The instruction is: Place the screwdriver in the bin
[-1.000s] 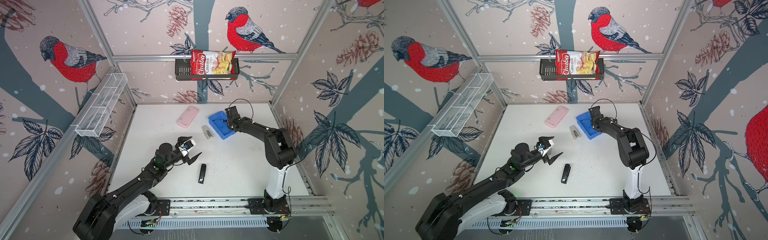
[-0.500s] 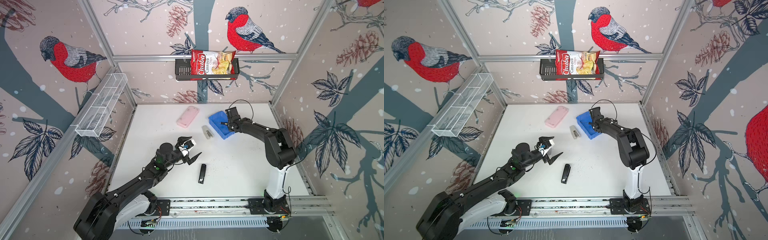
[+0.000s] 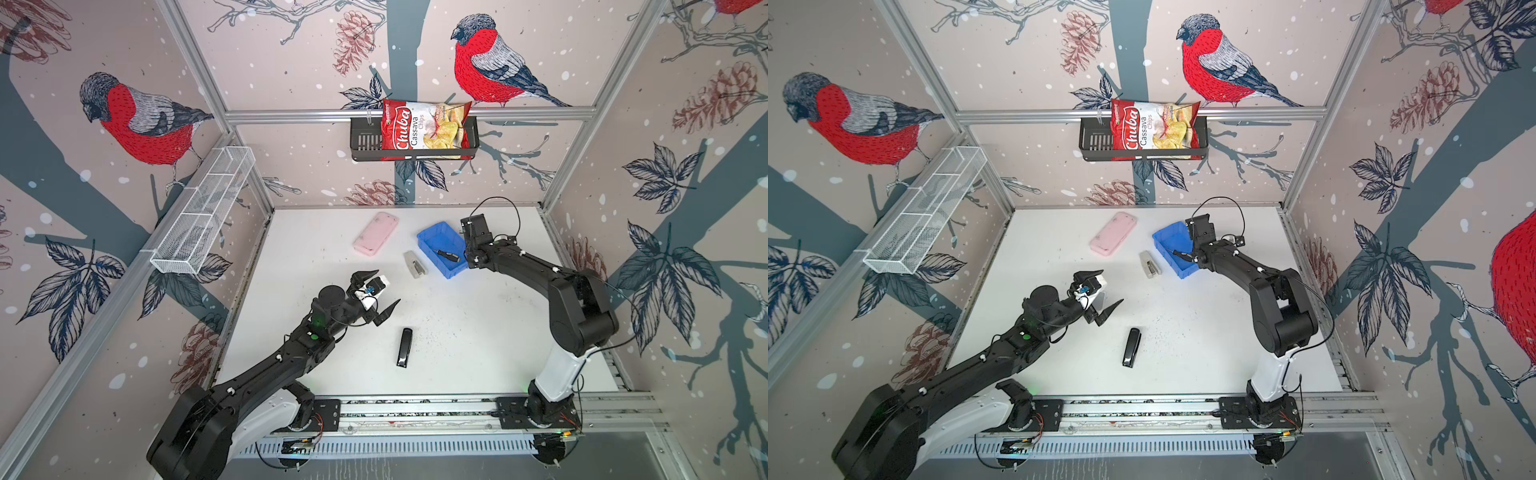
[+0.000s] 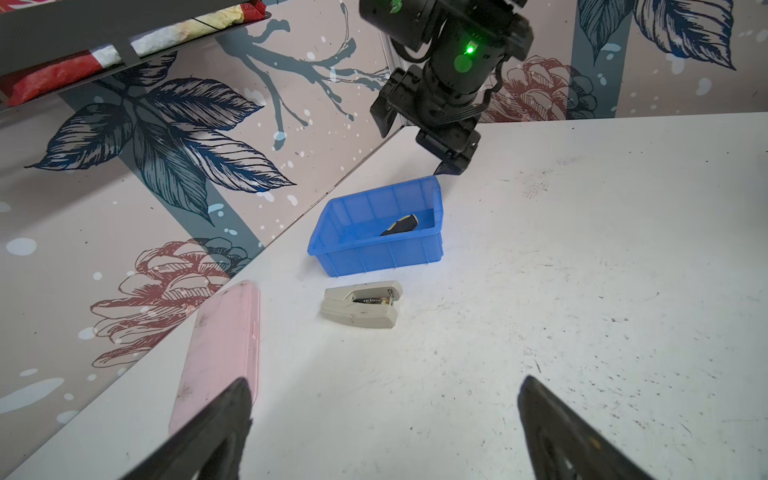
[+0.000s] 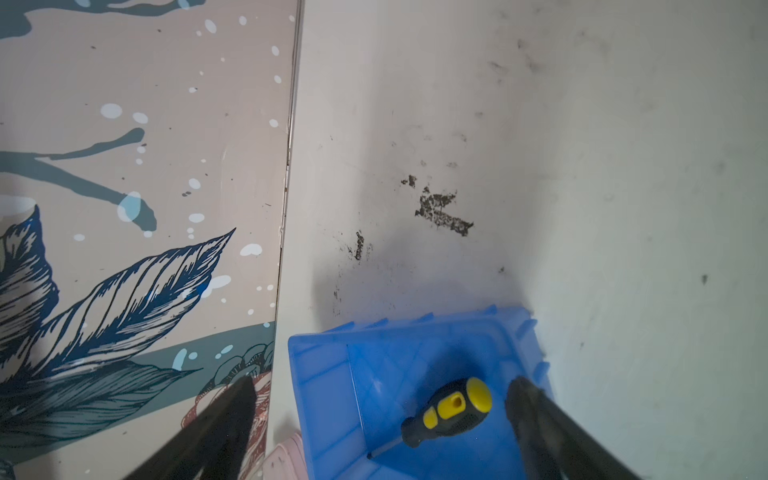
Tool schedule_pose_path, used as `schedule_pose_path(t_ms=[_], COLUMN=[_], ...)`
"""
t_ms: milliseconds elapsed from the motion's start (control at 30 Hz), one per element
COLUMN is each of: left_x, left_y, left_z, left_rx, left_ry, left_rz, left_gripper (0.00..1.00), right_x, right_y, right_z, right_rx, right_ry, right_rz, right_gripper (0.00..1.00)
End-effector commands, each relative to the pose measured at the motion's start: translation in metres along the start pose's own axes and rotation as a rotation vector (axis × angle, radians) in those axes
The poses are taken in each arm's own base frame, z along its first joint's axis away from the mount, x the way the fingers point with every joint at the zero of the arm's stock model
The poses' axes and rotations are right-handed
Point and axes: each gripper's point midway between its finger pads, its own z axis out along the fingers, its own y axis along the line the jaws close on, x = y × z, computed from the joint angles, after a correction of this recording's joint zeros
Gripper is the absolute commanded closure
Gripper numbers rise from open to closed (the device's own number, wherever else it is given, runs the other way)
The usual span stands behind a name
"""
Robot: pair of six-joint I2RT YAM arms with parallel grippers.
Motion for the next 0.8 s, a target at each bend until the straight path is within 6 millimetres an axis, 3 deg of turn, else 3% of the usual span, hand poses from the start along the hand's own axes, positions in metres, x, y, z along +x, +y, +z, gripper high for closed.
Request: schedule_pose_path(t_ms=[0,333,567,767], left_x=[-0.003,0.003,0.012,0.018], left_y=[0.014,0.050,0.072,0.099], left_z=[-0.002,-0.012,-0.018,-0.030], left_rx=[-0.056,-0.160,-0.250,-0.365], left_ry=[-0.009,0.003,0.027,0.026], left_rz=[-0.018,-0.060,-0.093,-0.140], left_gripper=[0.02,0.02,0.02,0.02], right_x=[-0.020,-0.057,-0.067,-0.078], right_y=[0.012,0.031,0.049,0.052], right_z=[-0.012,-0.052,-0.078,-0.100], right_rx=[-0.058,-0.188,-0.300,-0.409], right_ry=[-0.085,-0.166,-0.191,-0.237], right_rz=[-0.102,-0.305,-0.509,-0.680], right_gripper=[0.00,0.00,0.00,0.00])
